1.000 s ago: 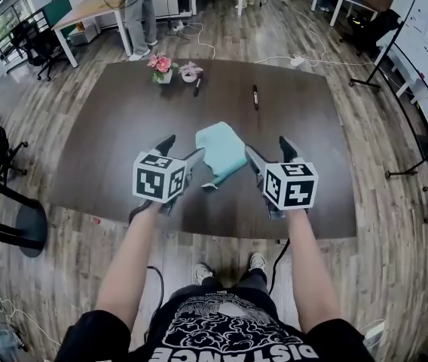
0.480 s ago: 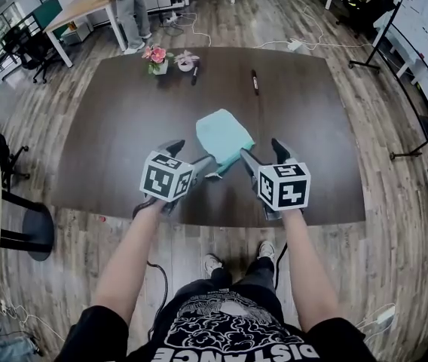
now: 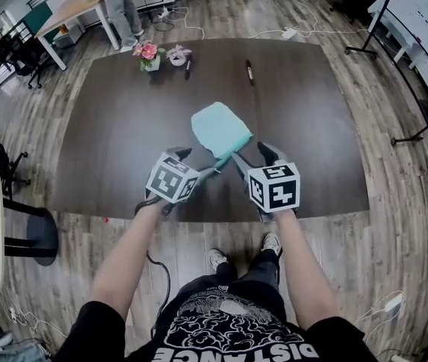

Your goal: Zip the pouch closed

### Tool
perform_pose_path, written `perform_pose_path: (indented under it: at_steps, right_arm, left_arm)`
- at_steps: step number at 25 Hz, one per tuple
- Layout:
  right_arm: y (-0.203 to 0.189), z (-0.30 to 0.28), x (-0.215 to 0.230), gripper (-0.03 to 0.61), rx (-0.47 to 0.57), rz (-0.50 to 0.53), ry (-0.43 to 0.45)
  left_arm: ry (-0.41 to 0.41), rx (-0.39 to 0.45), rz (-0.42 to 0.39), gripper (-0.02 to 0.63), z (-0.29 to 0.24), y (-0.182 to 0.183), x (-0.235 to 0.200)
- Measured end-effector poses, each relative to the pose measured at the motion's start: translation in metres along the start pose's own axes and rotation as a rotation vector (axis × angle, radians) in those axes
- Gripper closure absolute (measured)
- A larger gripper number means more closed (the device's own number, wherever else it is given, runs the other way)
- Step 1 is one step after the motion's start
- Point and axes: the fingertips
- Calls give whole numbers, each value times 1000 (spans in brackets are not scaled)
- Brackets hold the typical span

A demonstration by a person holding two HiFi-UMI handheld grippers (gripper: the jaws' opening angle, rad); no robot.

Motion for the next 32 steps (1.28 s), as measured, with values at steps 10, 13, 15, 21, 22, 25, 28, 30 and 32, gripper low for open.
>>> perform_pose_path:
  at_steps: [10,13,15,21,22,25,28,30,32]
  right_arm:
    - [-37,-1,-3,304,-57,-33,2]
    - [-42,-1,1,308,-63,-41,-3]
    - [-44,0,4,311,-67,-41,-6]
    - [-44,1,12,319,-80,-32,-11]
    - [-44,1,12,319,-82,-31,-10]
    - [-49,5,16,319,-97,-23,-13]
    - [-51,7,18,319,-106,-19,-13]
    - [-49,5,20,319,-105,-17,-7]
    - [-47,4,22,319,-102,-13,1]
  left_arm:
    - [-63,-98,-59,304,-28,-23,6]
    - [-81,-103,-42,342,-31,-31,9]
    - [-90,-108,-43,366,-34,-35,11]
    - [-119,-135,-52,449,-41,-40,16]
    - [-119,-136,-51,457,-43,-40,16]
    - [-113,-143,-53,494,-46,-42,18]
    - [-103,-138,-54,583,-45,-41,18]
    - [-109,-133,-39,589,-45,-39,18]
    - [-122,-121,-2,591,-46,-36,20]
Point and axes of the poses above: the fingertips, and each gripper's own axes: z backward along the fingers, x to its right, y out of its top, and after that the axes turned 5 degrees about -y, right-handed
